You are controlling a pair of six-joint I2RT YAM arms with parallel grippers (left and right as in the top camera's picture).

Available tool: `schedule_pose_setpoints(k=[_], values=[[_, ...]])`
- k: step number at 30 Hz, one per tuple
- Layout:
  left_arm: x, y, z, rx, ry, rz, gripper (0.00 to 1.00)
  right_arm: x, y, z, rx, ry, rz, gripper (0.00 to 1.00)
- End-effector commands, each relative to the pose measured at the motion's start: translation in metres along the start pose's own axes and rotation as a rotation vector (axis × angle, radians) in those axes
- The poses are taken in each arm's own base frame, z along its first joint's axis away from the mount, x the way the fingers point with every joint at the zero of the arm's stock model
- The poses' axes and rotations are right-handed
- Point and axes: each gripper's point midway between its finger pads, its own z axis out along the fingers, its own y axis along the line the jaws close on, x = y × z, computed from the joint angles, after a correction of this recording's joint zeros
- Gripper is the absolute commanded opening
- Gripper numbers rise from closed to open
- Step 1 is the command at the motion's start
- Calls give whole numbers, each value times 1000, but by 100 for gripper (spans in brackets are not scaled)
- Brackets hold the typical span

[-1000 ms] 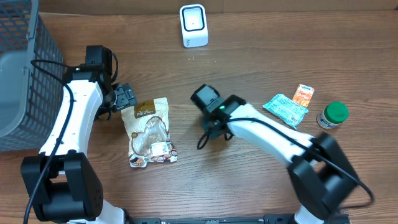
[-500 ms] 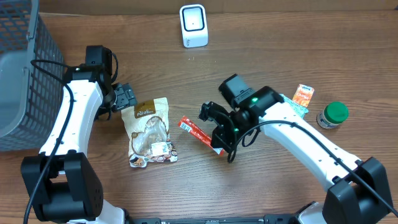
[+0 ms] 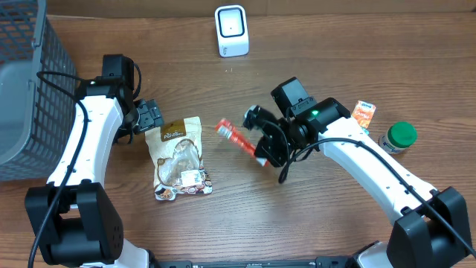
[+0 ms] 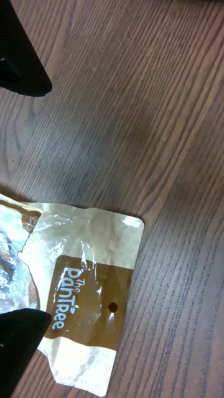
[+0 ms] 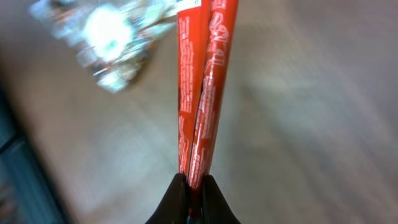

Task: Scan the item barcode
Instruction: 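Lift the red snack stick and carry it toward the scanner, then hold the red stick in front of the scanner window with the right gripper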

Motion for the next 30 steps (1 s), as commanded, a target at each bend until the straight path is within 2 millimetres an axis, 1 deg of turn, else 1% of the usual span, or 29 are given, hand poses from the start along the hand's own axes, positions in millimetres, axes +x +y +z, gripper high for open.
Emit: schedule_pose_setpoints(k=[1, 3, 6, 7, 9, 10, 12, 13, 14, 16, 19, 22, 26, 30], values=[[-4, 2, -7, -4, -25, 3, 100, -22, -40, -31, 264, -65, 124, 3], [-4, 2, -7, -4, -25, 3, 100, -34, -45, -44, 307, -93, 114, 3], [-4, 2, -7, -4, -25, 3, 100, -60, -56, -75, 404, -144, 99, 4], [-4, 2, -7, -4, -25, 3, 100, -70, -59, -90, 443, -158, 75, 3], [-4, 2, -7, -4, -25, 3, 100, -84, -63, -109, 490, -168, 43, 3], [-4, 2, -7, -4, -25, 3, 100, -93, -66, -122, 524, -174, 25, 3], [-4, 2, -7, -4, -25, 3, 100, -108, -74, -140, 588, -190, 4, 3], [-4, 2, -7, -4, -25, 3, 100, -120, -82, -147, 632, -204, -27, 3], [-4, 2, -7, -4, -25, 3, 100, -127, -87, -148, 656, -219, -48, 3], [-4, 2, -7, -4, -25, 3, 100, -136, -93, -142, 667, -232, -77, 3], [-4, 2, -7, -4, -25, 3, 100, -151, -104, -128, 683, -241, -135, 3], [-4, 2, -7, -4, -25, 3, 100, -162, -117, -111, 698, -230, -204, 3], [-4, 2, -7, -4, -25, 3, 100, -174, -144, -91, 774, -231, -189, 3], [-4, 2, -7, -4, -25, 3, 100, -179, -171, -67, 849, -215, -168, 4]])
